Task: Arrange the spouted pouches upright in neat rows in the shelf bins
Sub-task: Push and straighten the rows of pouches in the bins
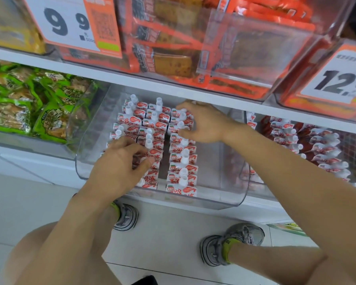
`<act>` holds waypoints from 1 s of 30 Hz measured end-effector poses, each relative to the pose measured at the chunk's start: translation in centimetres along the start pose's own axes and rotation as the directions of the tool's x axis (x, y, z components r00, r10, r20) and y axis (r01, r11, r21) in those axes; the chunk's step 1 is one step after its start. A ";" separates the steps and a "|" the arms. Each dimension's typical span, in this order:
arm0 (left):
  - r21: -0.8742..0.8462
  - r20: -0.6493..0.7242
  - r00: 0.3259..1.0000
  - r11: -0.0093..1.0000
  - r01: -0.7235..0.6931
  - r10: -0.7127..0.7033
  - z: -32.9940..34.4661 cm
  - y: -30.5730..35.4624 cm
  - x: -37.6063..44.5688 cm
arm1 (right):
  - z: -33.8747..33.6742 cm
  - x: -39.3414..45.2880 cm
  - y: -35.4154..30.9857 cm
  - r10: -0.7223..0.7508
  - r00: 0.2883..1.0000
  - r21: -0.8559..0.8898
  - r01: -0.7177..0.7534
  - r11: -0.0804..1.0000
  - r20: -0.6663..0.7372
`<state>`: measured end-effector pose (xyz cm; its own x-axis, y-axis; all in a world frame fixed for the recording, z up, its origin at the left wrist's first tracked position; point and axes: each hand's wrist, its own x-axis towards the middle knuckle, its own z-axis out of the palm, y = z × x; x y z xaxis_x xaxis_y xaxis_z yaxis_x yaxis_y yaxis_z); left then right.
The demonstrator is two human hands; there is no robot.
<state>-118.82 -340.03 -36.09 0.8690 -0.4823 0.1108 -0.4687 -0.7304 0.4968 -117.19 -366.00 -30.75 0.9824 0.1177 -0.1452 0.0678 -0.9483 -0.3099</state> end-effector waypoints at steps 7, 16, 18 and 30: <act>0.003 0.003 1.000 1.000 0.015 -0.015 -0.1 0.1 0.2 | 1.5 3.7 1.4 0.087 0.977 0.089 -0.106 0.990 0.196; 0.021 0.011 1.000 1.000 0.020 -0.020 0.0 0.1 0.3 | 1.5 2.8 4.1 0.078 0.985 0.071 -0.090 0.993 0.151; 0.002 0.023 0.999 0.999 0.037 -0.037 0.0 0.1 0.3 | 1.3 2.3 4.4 0.100 0.984 0.083 -0.113 0.990 0.146; -0.333 0.438 0.899 0.928 0.164 -0.001 -1.5 11.1 0.3 | 1.5 -15.0 0.1 0.053 0.849 -0.004 -0.065 0.998 -0.525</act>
<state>-123.50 -347.57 -29.21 0.7123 -0.6444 -0.2782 -0.2398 -0.5959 0.7664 -132.17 -367.41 -30.03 0.9294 -0.1048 0.3538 0.0049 -0.9552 -0.2959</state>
